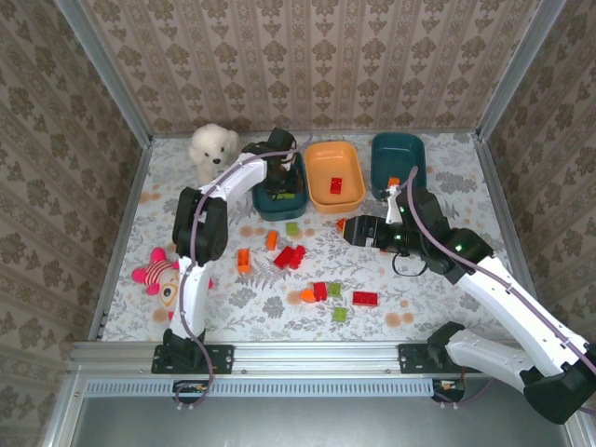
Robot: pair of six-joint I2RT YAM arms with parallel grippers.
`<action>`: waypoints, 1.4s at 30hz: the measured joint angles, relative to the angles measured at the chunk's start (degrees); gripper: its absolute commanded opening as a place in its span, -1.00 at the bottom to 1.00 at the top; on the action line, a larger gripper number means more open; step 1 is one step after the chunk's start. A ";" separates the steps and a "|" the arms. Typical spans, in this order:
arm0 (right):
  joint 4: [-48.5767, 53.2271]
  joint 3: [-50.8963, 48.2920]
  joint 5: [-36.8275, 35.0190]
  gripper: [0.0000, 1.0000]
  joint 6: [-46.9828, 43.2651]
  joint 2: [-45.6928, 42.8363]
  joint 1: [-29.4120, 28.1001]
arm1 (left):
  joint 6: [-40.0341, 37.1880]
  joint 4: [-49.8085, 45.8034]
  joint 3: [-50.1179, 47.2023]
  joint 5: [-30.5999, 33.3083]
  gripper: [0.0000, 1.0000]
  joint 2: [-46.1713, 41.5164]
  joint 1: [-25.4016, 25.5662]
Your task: Sort the legos into containers by color
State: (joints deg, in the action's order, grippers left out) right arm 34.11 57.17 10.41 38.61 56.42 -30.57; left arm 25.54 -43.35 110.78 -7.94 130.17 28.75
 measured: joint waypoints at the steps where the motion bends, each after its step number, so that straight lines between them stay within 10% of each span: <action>1: -0.94 0.00 -0.81 0.79 0.37 0.28 0.13 | 0.52 -0.15 0.00 -0.90 -0.02 0.52 -0.04; 14: -2.45 4.31 -3.65 0.72 -1.27 6.49 1.18 | 3.67 -0.70 -0.02 -4.42 0.38 -0.70 -1.27; 21: 11.15 10.75 -8.57 0.64 3.37 12.41 1.18 | 2.36 4.92 -12.44 -3.39 0.70 -19.65 -0.46; 30: 21.49 4.50 -8.24 0.63 30.82 14.82 -0.28 | -5.66 18.18 -44.22 -6.71 0.82 -50.31 12.00; 42: 8.94 -14.95 -5.99 0.73 67.63 14.10 -9.92 | -6.25 20.98 -65.59 -7.74 0.84 -72.91 19.23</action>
State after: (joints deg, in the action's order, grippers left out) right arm 43.05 42.22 4.43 106.24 70.52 -40.49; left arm 19.29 -22.37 45.19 -15.68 57.25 47.99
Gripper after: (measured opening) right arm 0.862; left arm 0.914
